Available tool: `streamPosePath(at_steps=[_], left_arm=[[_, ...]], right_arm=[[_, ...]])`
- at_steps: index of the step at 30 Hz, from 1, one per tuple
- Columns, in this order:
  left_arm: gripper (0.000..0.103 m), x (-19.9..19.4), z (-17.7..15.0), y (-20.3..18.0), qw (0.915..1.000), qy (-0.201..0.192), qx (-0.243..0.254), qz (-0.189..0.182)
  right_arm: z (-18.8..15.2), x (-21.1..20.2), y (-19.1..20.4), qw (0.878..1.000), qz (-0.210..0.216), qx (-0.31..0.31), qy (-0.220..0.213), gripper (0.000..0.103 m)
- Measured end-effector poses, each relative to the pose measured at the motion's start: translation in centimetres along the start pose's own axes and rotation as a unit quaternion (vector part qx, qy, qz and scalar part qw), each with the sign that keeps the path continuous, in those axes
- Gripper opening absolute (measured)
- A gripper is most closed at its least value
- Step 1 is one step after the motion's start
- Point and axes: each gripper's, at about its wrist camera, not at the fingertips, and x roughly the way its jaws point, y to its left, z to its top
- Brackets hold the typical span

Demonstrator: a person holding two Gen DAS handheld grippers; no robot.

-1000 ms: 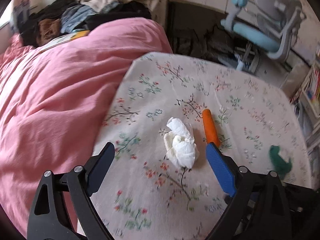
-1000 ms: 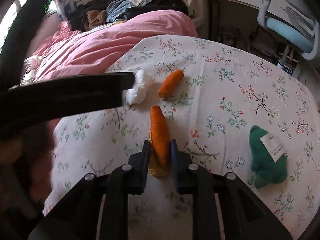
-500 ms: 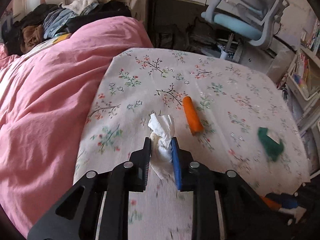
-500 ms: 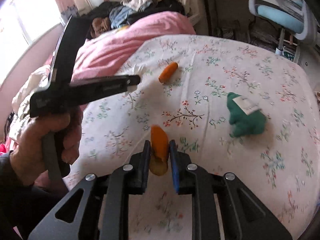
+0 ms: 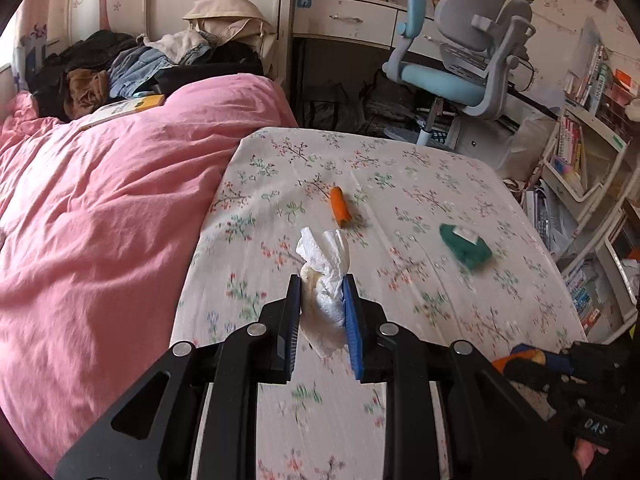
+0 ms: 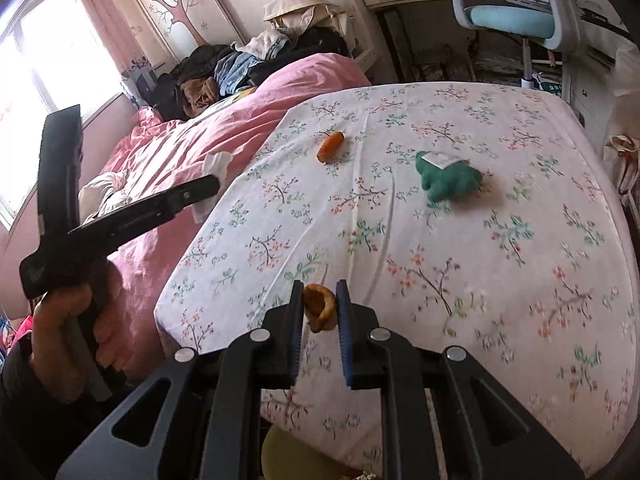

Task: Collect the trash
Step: 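Lift the peel with the right tool while the left tool lifts the tissue, then carry the peel and tissue over the yellow bin and open both tools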

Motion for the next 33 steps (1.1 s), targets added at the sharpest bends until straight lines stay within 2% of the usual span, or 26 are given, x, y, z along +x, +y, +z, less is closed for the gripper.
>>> streamPosePath(at_steps=[8, 17, 33], left_arm=[[0.020, -2.6, -2.1, -1.0, 0.9999, -0.013, 0.007, -0.002], [0.020, -3.7, -2.4, -1.9, 0.9993, -0.030, 0.025, 0.001], [0.020, -4.7, -3.3, -2.7, 0.9989, -0.036, 0.029, -0.005]], right_arm=[[-0.9, -1.6, 0.0, 0.999, 0.004, 0.004, -0.032, 0.015], [-1.7, -2.6, 0.3, 0.999, 0.010, 0.000, -0.047, 0.015], [-3.1, -3.7, 1.2, 0.998, 0.026, -0.008, -0.050, 0.015]])
